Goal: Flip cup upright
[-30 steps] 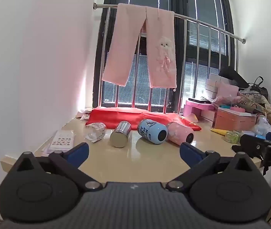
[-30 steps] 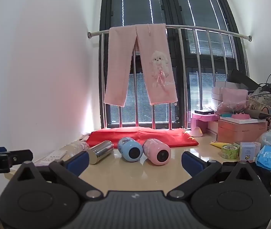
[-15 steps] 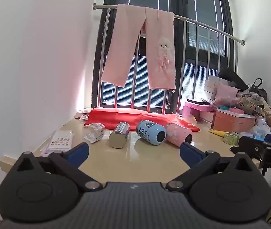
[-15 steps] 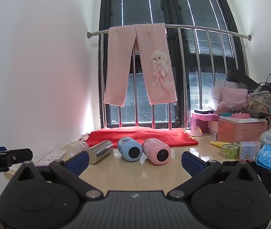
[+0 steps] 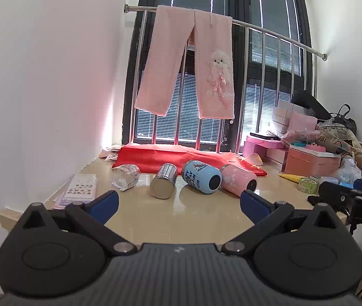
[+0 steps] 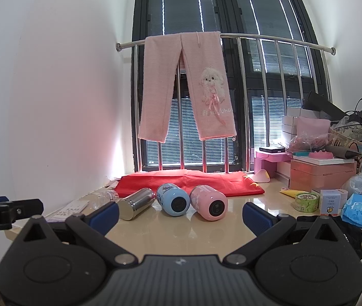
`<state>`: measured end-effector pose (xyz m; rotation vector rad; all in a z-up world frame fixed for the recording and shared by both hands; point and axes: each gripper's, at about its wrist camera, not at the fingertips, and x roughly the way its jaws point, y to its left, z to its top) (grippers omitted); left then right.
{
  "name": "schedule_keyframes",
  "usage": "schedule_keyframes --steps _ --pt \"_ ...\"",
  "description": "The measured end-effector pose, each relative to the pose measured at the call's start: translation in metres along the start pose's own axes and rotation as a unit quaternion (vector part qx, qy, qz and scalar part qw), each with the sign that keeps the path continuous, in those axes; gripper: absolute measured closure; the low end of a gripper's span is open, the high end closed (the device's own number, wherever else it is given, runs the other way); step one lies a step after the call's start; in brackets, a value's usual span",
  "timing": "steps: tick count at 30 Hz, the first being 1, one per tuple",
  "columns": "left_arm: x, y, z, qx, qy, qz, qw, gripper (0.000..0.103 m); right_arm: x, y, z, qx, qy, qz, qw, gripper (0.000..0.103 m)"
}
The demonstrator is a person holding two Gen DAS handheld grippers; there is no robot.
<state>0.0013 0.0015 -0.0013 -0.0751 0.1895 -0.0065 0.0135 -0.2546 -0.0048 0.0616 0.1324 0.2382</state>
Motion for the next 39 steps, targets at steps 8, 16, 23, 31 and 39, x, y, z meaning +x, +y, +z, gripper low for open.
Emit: schedule_keyframes --steps 8,16,23,31,39 --pt "0.0005 0.0005 0.0007 0.000 0.000 0.001 1.0000 0.000 0.0003 0.0000 0.0002 0.000 0.000 0.000 1.000 0.000" --pt "0.0003 0.0012 0.0014 -0.001 0.000 -0.001 1.0000 0.000 0.0012 0.0000 0.0002 0.000 0.000 -0.001 1.000 0.000" --pt "0.0005 0.0016 0.0020 0.000 -0.001 -0.001 1.0000 0.000 0.0013 0.0001 0.0004 0.000 0.000 0.000 1.000 0.000" --pt "0.0005 0.0014 0.0021 -0.001 -0.001 -0.002 1.0000 0.000 0.0005 0.0002 -0.0009 0.000 0.000 0.000 1.000 0.000" --pt "0.0011 0.0016 0.0006 -0.002 0.001 -0.001 1.0000 0.000 0.0040 -0.0015 -0.0002 0.001 0.002 -0.001 1.000 0.000"
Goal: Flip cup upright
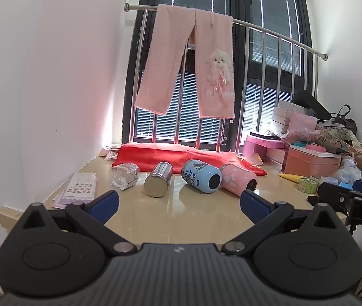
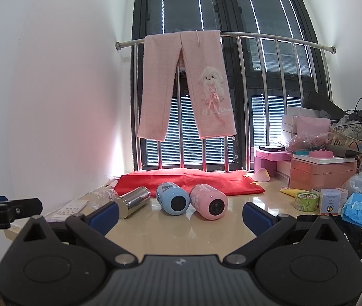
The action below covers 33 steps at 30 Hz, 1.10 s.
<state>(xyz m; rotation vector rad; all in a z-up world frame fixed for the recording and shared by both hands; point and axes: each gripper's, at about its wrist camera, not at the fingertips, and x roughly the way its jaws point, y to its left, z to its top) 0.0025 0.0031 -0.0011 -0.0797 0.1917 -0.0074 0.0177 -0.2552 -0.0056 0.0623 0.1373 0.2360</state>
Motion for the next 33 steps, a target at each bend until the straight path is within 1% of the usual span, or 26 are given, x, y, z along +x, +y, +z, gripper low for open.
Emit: schedule_keyframes --steps 13,20,26,31,33 --pt "0.004 -0.002 0.001 0.002 -0.001 0.000 1.0000 0.000 0.006 0.001 0.001 -0.006 0.003 0.001 1.000 0.000" --pt "0.024 0.003 0.003 0.005 0.010 0.006 0.9999 0.000 0.028 0.000 -0.001 0.000 0.019 -0.001 1.000 0.000" --pt "0.065 0.016 0.012 0.016 0.026 0.018 0.9994 0.000 0.070 -0.002 -0.001 -0.001 0.041 -0.004 0.999 0.000" --pt "0.115 0.031 0.026 0.027 0.050 0.025 0.9981 0.000 0.118 -0.005 0.003 -0.004 0.060 -0.006 0.998 0.000" --pt "0.139 0.036 0.033 0.038 0.067 0.031 0.9965 0.000 0.138 -0.006 0.005 -0.005 0.066 -0.003 0.998 0.000"
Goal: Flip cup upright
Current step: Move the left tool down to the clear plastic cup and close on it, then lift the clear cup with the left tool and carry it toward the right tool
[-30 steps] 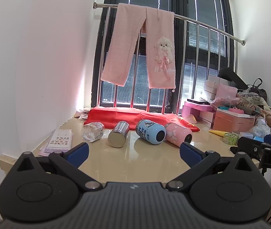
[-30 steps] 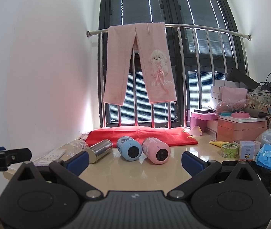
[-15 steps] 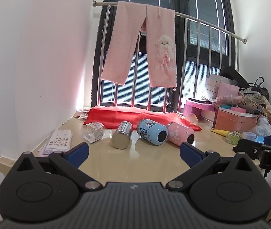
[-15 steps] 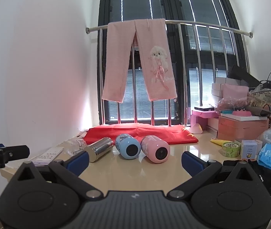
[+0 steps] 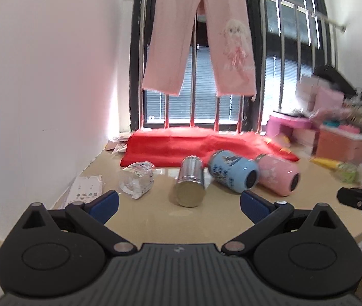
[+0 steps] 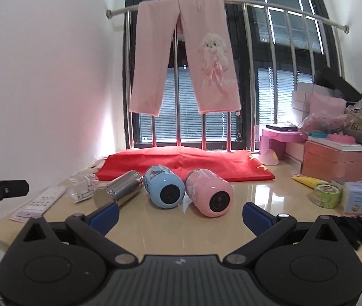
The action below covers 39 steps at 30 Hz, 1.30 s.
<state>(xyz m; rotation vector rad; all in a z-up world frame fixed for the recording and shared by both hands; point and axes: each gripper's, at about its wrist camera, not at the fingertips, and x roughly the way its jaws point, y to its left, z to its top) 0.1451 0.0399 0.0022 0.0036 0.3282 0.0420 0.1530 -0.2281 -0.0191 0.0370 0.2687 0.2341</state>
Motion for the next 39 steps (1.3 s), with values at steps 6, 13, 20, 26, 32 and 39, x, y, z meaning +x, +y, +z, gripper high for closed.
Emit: schedule_keyframes --steps 6,13,20,26,32,39 --pt "0.064 0.011 0.028 0.056 0.044 0.007 0.9974 0.000 0.062 0.004 0.011 -0.005 0.014 0.009 1.000 0.000" --pt "0.150 0.031 0.060 0.088 0.113 0.012 0.9895 0.000 0.127 0.013 0.025 -0.006 0.032 0.019 0.999 0.000" --pt "0.247 0.049 0.070 0.123 0.217 0.026 0.9680 0.000 0.179 0.018 0.034 -0.030 0.046 0.024 0.998 0.000" --pt "0.308 0.059 0.074 0.128 0.304 0.009 0.9440 0.000 0.204 0.015 0.042 -0.059 0.054 0.036 0.996 0.000" --pt "0.357 0.069 0.065 0.127 0.381 -0.006 0.9159 0.004 0.222 0.016 0.045 -0.086 0.062 0.063 0.992 0.000" --pt "0.344 0.072 0.059 0.124 0.383 -0.033 0.9148 0.040 0.221 0.029 0.039 -0.119 0.074 0.123 0.983 0.000"
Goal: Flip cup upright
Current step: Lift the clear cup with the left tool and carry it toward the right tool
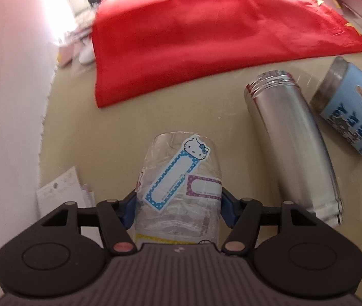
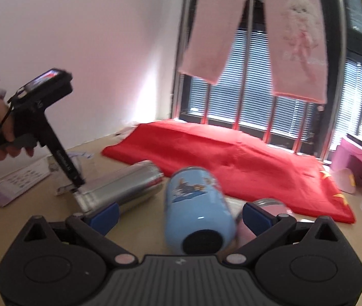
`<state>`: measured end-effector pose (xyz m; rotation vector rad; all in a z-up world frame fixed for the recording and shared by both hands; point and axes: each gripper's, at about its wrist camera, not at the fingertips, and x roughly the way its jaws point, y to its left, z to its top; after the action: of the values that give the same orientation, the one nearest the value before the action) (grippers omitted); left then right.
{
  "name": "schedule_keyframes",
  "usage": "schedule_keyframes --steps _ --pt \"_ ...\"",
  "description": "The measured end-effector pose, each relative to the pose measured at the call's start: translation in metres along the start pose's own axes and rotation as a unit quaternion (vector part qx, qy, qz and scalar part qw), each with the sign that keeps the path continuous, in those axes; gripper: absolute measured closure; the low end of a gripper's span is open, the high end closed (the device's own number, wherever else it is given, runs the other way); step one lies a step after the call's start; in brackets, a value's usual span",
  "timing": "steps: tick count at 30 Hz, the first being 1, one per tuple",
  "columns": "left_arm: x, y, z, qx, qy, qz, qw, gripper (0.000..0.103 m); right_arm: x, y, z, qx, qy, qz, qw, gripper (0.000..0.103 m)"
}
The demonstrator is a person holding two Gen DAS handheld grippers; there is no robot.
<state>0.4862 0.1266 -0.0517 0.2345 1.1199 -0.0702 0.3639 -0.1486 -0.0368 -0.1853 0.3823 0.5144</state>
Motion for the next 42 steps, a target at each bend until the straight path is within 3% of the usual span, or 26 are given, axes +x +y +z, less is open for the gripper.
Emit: schedule_keyframes --steps 11,18,23,28,34,39,42 --pt "-0.060 -0.027 -0.036 0.059 -0.035 0.006 0.9976 0.039 -0.014 0.034 -0.005 -0.036 0.026 0.062 0.997 0.000" --pt "-0.095 -0.067 -0.076 0.112 -0.046 -0.024 0.9924 0.039 -0.040 0.045 -0.015 -0.049 0.046 0.079 0.995 0.000" --pt "-0.100 -0.108 -0.100 0.149 -0.041 -0.048 0.9868 0.039 -0.068 0.045 -0.032 -0.045 0.060 0.072 0.995 0.000" --pt "-0.098 -0.153 -0.114 0.193 -0.044 -0.073 0.9775 0.039 -0.097 0.037 -0.055 -0.027 0.073 0.056 0.995 0.000" --pt "-0.093 -0.201 -0.124 0.267 -0.050 -0.085 0.9585 0.039 -0.127 0.019 -0.078 -0.013 0.091 0.025 0.995 0.000" --pt "-0.085 -0.224 -0.124 0.313 -0.047 -0.126 0.9401 0.038 -0.139 0.004 -0.091 0.003 0.103 0.002 0.995 0.000" --pt "-0.082 -0.226 -0.120 0.323 -0.047 -0.133 0.9360 0.037 -0.143 -0.001 -0.095 0.006 0.103 -0.001 0.995 0.000"
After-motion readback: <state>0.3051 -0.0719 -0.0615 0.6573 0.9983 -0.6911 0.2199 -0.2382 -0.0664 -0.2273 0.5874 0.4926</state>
